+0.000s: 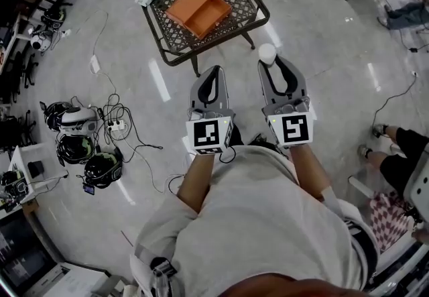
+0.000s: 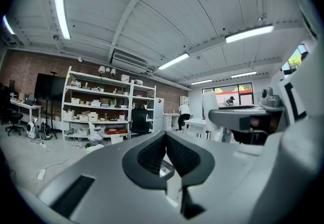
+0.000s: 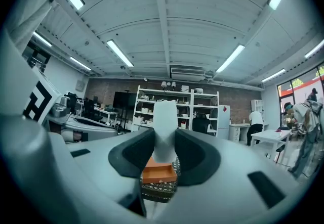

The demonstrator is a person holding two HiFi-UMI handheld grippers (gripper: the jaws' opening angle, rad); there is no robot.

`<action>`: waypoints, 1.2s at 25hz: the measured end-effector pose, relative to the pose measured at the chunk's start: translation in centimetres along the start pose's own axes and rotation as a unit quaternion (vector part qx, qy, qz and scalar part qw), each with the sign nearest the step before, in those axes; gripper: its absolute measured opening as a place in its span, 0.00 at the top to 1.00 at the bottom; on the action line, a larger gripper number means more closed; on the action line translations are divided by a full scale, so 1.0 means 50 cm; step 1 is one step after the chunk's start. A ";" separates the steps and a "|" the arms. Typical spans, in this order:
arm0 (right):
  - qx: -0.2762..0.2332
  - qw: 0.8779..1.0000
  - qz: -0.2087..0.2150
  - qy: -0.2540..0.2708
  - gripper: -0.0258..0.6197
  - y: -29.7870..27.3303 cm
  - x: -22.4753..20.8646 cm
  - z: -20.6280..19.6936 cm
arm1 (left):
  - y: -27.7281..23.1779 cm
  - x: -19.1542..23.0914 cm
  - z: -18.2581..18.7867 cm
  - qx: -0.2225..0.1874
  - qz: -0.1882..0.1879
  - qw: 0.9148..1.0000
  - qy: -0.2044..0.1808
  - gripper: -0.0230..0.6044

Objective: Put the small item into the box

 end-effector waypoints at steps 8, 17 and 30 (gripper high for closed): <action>0.021 1.000 0.002 0.018 0.77 -0.125 0.049 -0.034 | -0.054 0.125 -0.027 0.009 -0.014 0.999 0.028 0.95; 0.036 0.999 -0.018 0.023 0.77 -0.248 0.115 -0.056 | -0.099 0.261 -0.028 0.018 -0.062 0.998 0.028 0.95; 0.061 0.997 -0.024 0.029 0.77 -0.329 0.104 -0.101 | -0.159 0.316 -0.073 0.041 -0.086 0.994 0.062 0.95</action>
Point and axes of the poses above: the fingertips, and each gripper's own axes: y backward along the fingers, x to its left, z out of its top, the point moved 5 cm from there along y, backward along the fingers, and after that the axes turned 10 degrees about -x, right-handed, at the moved point
